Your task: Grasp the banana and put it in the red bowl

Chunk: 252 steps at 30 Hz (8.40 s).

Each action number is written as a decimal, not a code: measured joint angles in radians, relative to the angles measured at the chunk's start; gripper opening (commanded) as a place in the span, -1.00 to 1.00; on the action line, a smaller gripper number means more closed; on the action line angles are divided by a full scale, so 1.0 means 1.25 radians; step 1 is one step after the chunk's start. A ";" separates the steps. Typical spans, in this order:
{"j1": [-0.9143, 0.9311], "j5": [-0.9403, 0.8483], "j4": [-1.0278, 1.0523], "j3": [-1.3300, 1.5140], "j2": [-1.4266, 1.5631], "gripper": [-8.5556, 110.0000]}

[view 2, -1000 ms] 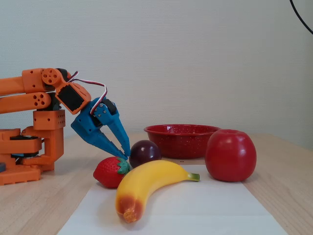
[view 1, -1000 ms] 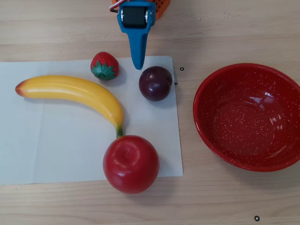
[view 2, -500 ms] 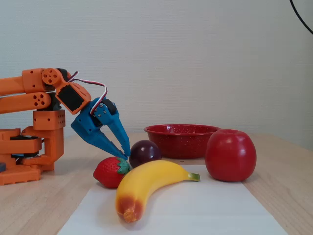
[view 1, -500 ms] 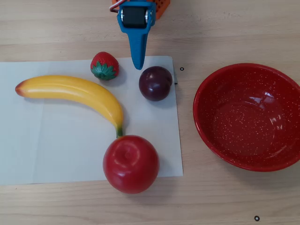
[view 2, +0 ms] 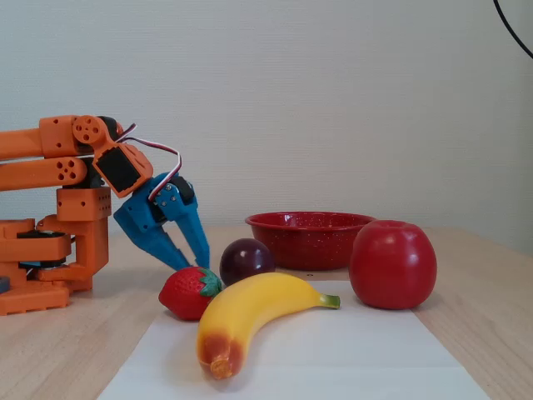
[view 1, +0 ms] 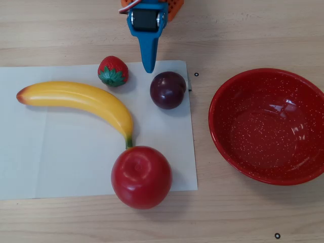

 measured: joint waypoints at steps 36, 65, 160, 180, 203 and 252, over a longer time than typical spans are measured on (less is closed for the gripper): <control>-0.228 0.144 0.611 -1.295 -0.938 -0.85; -0.326 0.250 0.619 -1.395 -1.220 -0.34; -0.398 0.425 0.215 -1.116 -1.469 -0.85; -0.394 0.308 0.620 -1.617 -1.475 -0.85; -0.067 0.194 0.628 -1.655 -1.316 -0.85; 0.475 0.099 0.065 -1.177 -1.257 -0.07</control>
